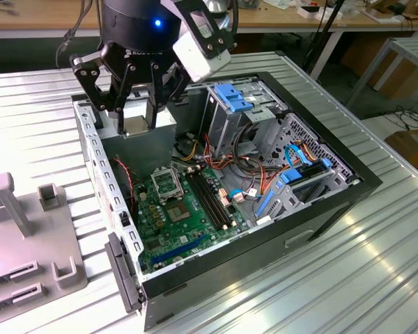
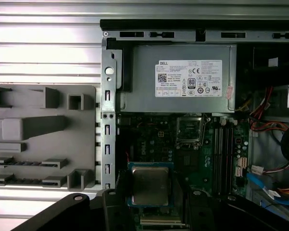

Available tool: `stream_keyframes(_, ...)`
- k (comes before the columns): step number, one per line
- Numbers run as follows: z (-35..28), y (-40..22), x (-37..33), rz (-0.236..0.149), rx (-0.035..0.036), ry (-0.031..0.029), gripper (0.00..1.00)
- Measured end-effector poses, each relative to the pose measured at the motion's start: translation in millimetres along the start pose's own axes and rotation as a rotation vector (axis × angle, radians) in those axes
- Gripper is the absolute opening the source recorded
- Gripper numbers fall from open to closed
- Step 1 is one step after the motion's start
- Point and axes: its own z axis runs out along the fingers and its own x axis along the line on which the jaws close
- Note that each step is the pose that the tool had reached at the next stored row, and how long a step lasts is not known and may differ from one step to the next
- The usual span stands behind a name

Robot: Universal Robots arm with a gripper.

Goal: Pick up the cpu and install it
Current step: 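Pick up the cpu and move it towards the insertion slot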

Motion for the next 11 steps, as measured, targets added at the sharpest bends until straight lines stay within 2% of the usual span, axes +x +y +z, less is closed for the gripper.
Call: stream_keyframes(11, -0.6, -0.3, -17.0, 0.000, 0.0000, 0.0000, 0.47)
